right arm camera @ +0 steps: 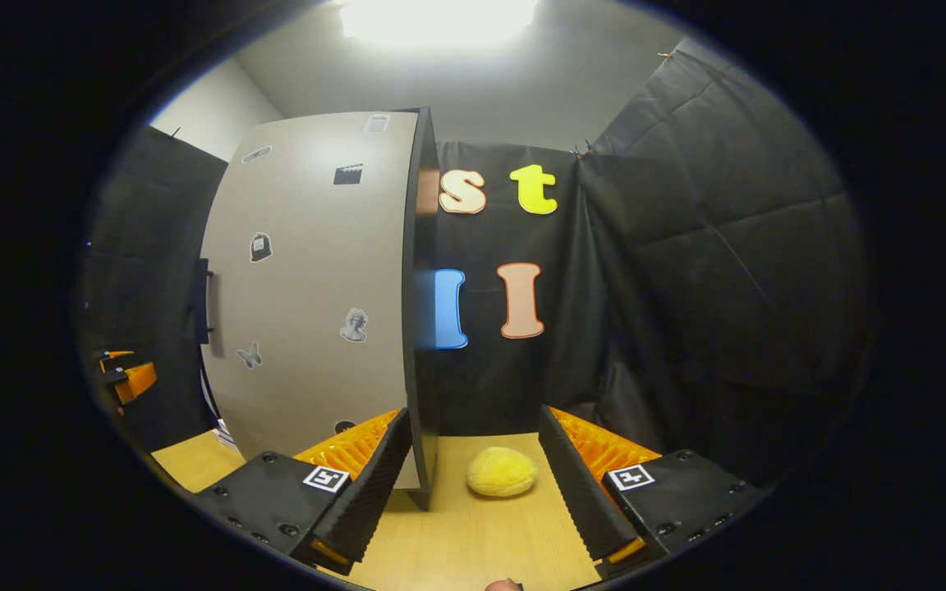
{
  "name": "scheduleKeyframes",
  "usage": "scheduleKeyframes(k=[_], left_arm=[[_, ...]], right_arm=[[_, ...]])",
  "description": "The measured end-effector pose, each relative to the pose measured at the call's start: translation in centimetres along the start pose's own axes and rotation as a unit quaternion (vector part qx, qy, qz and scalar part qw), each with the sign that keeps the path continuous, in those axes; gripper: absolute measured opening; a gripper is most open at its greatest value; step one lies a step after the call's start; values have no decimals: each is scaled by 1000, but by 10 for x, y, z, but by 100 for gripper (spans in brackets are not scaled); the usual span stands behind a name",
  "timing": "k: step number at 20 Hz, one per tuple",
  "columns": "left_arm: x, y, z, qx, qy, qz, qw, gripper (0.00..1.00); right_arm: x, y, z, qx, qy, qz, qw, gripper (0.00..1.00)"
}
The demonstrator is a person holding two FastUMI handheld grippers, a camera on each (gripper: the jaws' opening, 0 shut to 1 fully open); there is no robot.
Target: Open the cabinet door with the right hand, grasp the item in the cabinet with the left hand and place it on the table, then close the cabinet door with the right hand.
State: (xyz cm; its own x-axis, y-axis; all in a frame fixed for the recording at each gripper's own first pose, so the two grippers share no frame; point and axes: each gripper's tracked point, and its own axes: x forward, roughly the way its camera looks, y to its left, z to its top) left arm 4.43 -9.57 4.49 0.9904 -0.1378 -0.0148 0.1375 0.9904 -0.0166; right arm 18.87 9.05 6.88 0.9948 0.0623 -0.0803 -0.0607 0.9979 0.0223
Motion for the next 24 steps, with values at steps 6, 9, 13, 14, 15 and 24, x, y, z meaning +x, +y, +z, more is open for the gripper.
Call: scheduleKeyframes(k=[6,9,13,14,15,24], left_arm=[[-4,5,3,0,-2,8,1000,91],[-4,15,4,3,-3,14,1000,93],[-4,27,2,4,-2,20,1000,93],[-4,30,2,5,-3,22,1000,96],[-6,33,3,5,-3,24,1000,96],[-2,51,3,5,-5,25,1000,91]], right_arm=[[-4,2,-3,-17,-7,4,1000,98],[-4,6,-2,-20,-11,6,1000,98],[-2,10,-2,-19,-11,8,1000,94],[-2,11,-2,-18,-11,8,1000,94],[-1,12,-2,-18,-11,7,1000,99],[1,25,3,-22,-17,1,1000,99]])
